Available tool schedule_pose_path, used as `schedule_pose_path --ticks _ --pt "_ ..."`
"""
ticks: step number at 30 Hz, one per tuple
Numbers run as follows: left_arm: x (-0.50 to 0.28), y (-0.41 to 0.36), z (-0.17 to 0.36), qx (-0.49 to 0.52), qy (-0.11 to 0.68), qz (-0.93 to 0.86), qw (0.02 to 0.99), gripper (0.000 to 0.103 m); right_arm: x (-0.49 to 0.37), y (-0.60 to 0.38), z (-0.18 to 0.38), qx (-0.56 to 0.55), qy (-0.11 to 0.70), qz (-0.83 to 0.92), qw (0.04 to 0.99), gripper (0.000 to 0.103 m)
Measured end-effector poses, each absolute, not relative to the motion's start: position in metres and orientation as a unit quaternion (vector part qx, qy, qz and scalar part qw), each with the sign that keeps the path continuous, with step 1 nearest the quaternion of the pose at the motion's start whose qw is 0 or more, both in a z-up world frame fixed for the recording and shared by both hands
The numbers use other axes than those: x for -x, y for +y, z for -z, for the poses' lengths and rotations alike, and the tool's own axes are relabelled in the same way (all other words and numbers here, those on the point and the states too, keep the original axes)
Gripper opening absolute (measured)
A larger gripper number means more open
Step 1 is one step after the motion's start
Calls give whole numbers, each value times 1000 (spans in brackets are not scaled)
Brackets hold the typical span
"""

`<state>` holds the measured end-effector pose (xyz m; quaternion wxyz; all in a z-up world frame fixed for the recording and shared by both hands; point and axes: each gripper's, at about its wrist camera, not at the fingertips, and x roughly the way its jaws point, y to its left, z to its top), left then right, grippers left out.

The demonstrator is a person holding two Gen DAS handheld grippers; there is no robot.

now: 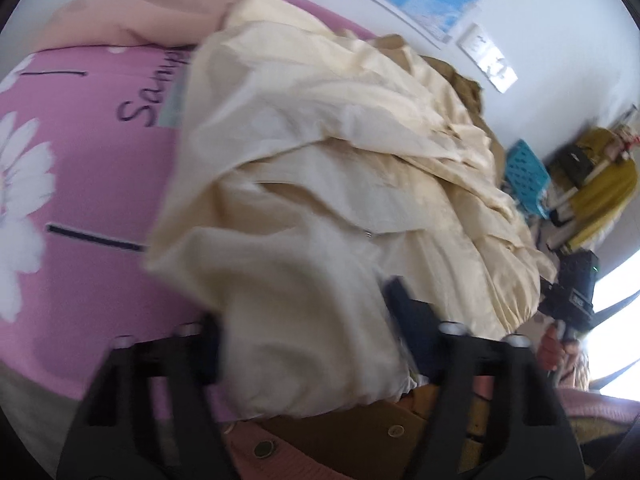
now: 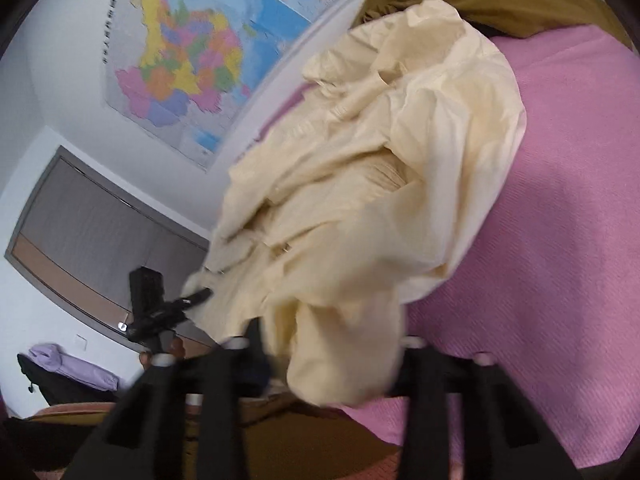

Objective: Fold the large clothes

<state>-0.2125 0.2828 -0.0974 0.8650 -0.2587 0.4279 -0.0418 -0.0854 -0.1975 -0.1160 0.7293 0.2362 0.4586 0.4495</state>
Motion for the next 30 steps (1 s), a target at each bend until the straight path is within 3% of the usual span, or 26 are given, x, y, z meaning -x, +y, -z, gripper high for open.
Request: schedule_pose_path --ticks 2,4,8,13,20,30 --pt "219 287 91 270 415 43 868 41 88 -203 107 -244 444 -456 732 22" --pt "226 289 80 276 397 50 874 34 92 -208 96 -260 425 -465 732 19" --pt "243 290 47 288 361 73 884 27 107 -217 57 -266 374 -492 740 17" --pt "269 289 17 275 329 102 897 27 128 -227 21 -252 331 -520 746 16" --pt "253 297 32 308 363 112 872 31 104 -220 40 -280 377 -487 736 16" --pt "216 308 -17 286 360 102 882 31 58 -204 3 -289 348 -478 753 16"
